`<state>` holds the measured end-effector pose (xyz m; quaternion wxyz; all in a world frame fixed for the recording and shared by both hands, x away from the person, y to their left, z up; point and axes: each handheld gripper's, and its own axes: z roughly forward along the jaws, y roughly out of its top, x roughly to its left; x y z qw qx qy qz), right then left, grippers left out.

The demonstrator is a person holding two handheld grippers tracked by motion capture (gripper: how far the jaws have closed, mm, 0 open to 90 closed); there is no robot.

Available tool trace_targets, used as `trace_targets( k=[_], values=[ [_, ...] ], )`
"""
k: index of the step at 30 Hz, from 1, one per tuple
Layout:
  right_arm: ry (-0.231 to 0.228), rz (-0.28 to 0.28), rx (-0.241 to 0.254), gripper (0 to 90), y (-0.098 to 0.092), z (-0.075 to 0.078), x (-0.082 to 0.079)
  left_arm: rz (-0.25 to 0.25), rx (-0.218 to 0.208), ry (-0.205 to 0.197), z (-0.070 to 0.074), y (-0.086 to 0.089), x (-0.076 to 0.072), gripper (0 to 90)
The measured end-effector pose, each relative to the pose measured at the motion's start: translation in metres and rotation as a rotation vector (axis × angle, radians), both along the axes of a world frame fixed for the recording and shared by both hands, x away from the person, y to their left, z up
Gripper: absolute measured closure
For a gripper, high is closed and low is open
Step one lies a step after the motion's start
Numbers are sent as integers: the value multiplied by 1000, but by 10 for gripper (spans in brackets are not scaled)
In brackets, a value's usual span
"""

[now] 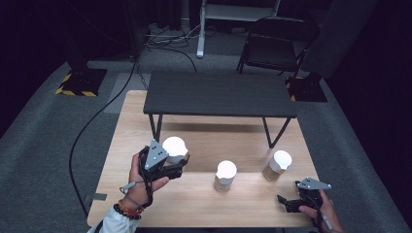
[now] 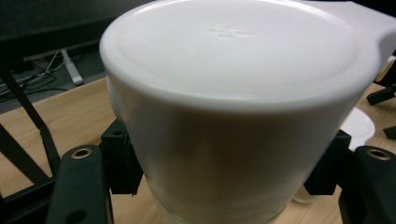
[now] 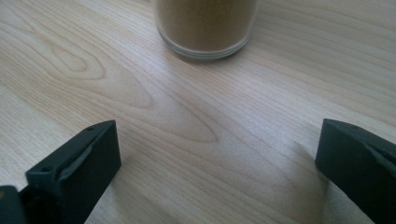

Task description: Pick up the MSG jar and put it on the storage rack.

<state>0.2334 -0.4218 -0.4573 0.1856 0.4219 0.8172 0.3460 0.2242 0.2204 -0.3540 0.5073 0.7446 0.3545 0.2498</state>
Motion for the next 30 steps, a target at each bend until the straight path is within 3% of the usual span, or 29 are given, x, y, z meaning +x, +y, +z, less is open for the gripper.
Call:
trace_targets(
  k=[11, 30],
  values=[
    [0, 0, 0, 0, 0, 0, 0, -4, 5, -25, 24, -13, 18, 302],
    [0, 0, 0, 0, 0, 0, 0, 23, -26, -61, 59, -23, 49, 302]
  ],
)
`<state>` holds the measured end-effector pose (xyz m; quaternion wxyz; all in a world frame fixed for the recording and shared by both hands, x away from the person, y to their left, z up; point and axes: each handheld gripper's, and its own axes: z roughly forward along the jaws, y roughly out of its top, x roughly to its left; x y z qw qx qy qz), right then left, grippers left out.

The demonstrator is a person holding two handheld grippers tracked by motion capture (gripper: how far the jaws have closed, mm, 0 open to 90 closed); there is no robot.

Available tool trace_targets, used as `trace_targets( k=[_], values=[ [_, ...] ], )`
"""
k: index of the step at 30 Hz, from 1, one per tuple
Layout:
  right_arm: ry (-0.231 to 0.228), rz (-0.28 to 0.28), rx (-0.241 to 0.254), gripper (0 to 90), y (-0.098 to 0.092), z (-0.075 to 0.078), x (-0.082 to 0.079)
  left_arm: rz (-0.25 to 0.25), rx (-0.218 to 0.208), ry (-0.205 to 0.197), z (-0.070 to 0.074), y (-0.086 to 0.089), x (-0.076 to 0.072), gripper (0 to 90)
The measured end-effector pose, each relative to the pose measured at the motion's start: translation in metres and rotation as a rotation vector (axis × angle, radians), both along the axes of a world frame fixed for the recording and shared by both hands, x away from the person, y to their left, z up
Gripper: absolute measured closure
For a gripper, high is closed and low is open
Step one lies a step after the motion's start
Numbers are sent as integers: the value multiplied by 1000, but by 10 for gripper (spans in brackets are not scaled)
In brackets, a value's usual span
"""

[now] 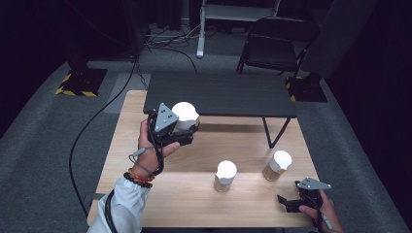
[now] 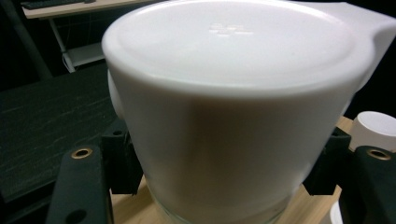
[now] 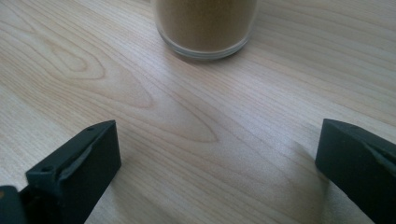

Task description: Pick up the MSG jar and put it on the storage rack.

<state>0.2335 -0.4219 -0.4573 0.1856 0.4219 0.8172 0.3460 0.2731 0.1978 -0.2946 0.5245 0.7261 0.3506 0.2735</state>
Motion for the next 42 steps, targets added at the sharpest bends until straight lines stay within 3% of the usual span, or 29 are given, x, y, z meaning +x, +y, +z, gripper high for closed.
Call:
trace_targets(
  k=[10, 19, 21, 29, 42],
  values=[
    [2, -1, 1, 0, 0, 0, 0, 16, -21, -19, 17, -5, 12, 302],
    [0, 0, 0, 0, 0, 0, 0, 56, -32, -10, 29, -10, 41, 302],
    [0, 0, 0, 0, 0, 0, 0, 60, -50, -3, 30, -9, 48, 302],
    [1, -1, 0, 0, 0, 0, 0, 96, -41, 0, 31, -11, 66, 302],
    [1, -1, 1, 0, 0, 0, 0, 155, -72, 27, 25, -7, 94, 302]
  ],
)
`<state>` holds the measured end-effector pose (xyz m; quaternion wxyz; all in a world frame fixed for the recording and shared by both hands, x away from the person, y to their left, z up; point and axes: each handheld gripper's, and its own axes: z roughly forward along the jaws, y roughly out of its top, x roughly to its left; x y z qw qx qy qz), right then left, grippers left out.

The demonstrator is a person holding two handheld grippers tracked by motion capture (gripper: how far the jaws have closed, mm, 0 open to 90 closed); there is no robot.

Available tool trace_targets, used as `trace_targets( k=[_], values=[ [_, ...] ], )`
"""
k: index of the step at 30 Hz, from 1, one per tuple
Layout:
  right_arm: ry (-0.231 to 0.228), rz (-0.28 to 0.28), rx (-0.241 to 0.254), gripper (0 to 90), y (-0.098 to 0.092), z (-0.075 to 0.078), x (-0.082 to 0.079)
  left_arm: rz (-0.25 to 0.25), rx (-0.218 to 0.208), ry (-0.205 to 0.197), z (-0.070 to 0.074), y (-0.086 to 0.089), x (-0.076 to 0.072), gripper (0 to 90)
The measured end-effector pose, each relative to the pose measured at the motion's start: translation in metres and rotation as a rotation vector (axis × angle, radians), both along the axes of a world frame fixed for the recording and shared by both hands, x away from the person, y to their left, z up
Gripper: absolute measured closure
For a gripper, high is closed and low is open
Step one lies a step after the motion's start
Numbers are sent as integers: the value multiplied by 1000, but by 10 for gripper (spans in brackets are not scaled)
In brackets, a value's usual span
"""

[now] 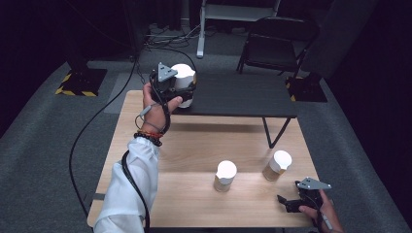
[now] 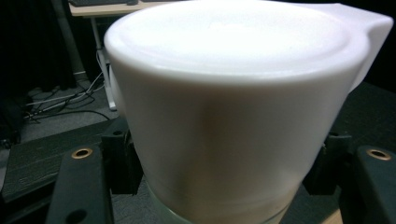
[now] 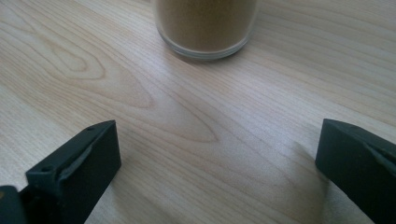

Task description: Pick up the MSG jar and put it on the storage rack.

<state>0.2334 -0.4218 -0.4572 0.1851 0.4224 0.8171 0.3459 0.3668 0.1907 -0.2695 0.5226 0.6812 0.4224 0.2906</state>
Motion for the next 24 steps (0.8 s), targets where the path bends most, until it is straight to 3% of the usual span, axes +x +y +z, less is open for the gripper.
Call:
trace_targets(
  k=[5, 8, 14, 24],
  values=[
    [0, 1, 0, 0, 0, 0, 0, 20, 3, 10, -2, -5, 8, 301],
    [0, 1, 0, 0, 0, 0, 0, 30, 27, 15, -3, -11, 11, 302],
    [0, 1, 0, 0, 0, 0, 0, 27, 16, 14, -5, -10, 12, 301],
    [0, 0, 0, 0, 0, 0, 0, 20, 39, 0, -7, -11, 11, 272]
  ],
)
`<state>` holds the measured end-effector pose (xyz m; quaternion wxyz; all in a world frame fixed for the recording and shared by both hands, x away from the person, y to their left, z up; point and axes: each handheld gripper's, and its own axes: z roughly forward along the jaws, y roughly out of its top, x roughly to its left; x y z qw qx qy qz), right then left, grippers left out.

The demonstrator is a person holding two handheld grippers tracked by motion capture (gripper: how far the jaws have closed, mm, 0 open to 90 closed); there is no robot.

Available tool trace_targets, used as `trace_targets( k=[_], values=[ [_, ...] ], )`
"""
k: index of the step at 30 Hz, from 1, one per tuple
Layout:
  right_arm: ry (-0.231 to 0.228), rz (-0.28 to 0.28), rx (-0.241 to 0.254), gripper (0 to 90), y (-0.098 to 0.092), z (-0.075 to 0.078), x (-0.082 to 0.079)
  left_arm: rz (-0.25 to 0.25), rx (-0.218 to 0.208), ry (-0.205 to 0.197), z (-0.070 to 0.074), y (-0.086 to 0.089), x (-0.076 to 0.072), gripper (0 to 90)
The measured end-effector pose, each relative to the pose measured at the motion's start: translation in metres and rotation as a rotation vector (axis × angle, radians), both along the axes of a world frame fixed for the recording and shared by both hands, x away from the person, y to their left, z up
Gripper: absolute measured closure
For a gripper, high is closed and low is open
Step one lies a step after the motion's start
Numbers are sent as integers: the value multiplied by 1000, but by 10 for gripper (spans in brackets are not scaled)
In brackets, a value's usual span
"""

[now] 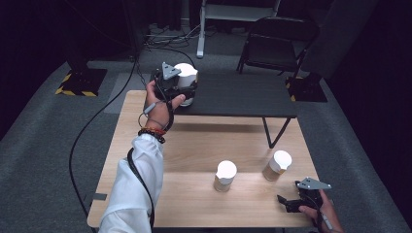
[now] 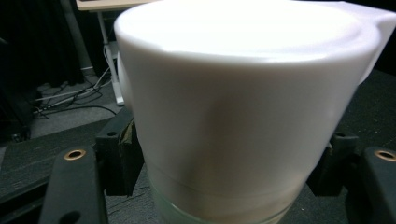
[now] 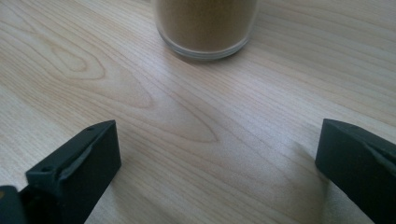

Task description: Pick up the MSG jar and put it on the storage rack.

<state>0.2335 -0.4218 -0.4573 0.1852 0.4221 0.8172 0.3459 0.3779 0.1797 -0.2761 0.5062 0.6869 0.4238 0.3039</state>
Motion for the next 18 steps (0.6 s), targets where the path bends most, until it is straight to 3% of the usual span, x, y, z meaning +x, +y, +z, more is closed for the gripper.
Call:
trace_targets(
  k=[10, 18],
  values=[
    [-1, 1, 0, 0, 0, 0, 0, 35, -24, -11, -6, -1, -3, 156],
    [-1, 0, 0, 0, 0, 0, 0, 60, -8, -4, -8, -3, -4, 36]
  ],
)
